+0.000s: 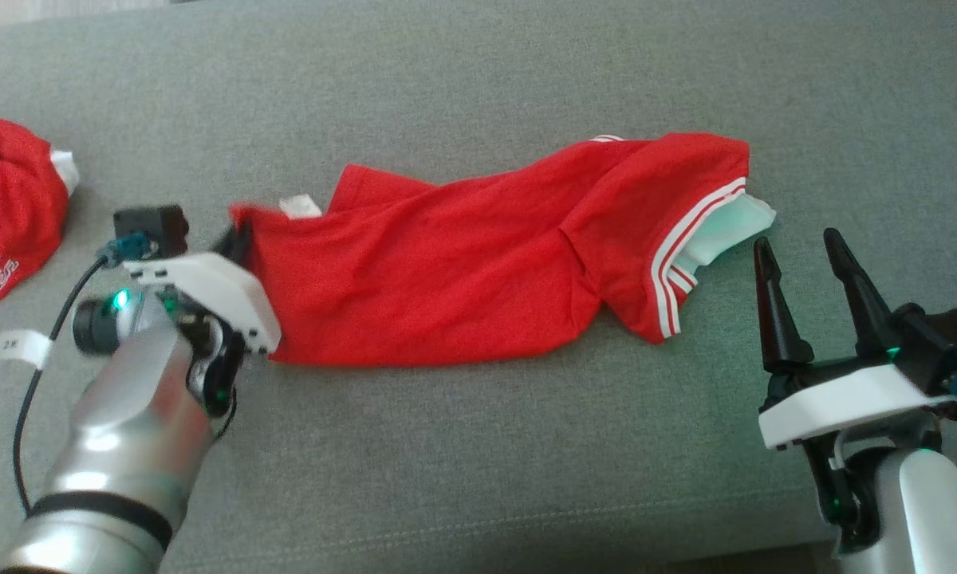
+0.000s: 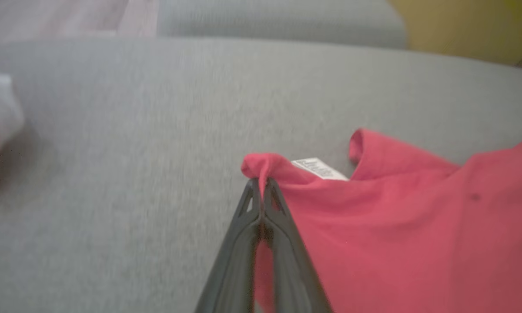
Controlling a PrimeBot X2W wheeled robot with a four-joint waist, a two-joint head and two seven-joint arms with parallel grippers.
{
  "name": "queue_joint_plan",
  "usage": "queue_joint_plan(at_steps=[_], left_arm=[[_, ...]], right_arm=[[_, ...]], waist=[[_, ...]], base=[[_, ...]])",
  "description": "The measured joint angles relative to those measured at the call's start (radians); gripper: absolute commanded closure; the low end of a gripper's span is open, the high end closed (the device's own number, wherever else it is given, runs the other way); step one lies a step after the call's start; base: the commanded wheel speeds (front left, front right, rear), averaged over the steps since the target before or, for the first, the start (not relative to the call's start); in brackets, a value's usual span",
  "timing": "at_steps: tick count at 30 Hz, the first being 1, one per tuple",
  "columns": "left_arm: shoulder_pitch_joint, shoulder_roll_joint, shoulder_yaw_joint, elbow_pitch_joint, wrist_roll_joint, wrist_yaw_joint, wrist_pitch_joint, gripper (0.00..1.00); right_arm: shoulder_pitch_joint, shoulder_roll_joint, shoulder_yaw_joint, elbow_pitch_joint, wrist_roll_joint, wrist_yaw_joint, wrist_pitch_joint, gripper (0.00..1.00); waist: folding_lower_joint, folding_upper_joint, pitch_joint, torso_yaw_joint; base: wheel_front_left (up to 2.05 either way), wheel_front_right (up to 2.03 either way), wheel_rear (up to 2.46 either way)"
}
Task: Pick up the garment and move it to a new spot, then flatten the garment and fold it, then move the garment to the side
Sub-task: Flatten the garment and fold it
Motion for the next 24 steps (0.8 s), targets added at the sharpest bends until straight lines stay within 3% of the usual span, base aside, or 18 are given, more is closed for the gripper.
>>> queue_joint_plan(at_steps=[4,8,14,18,24], left_arm=[[-0.029,0.002,-0.005,-0.072,0.044,0.027,-0.113,1.00],[-0.002,0.016,0.032,-0.268,0.086,0.073,-0.129,1.00],[0.324,0.071,0.101,-0.623,0.153,0.149,-0.132,1.00],[0.551,0.085,0.119,-0.699,0.167,0.164,-0.132,1.00],[0.614,0.065,0.153,-0.695,0.175,0.145,-0.132,1.00]], right_arm=[[0.001,0.000,-0.011,0.002,0.002,0.000,-0.002,0.00],[0.004,0.000,-0.020,-0.001,0.008,0.000,-0.003,0.00],[0.037,0.000,-0.028,-0.013,0.016,0.000,-0.002,0.00],[0.039,0.000,-0.031,-0.020,0.016,0.000,0.002,0.00],[0.039,0.000,-0.032,-0.030,0.016,0.000,0.011,0.00]], waist=[[0.0000,0.0000,-0.016,0.003],[0.0000,0.0000,-0.037,0.008],[0.0000,0.0000,-0.053,0.021],[0.0000,0.0000,-0.053,0.028],[0.0000,0.0000,-0.048,0.040]], base=[[0.00,0.00,0.00],[0.00,0.00,0.00],[0.00,0.00,0.00],[0.00,0.00,0.00],[0.00,0.00,0.00]])
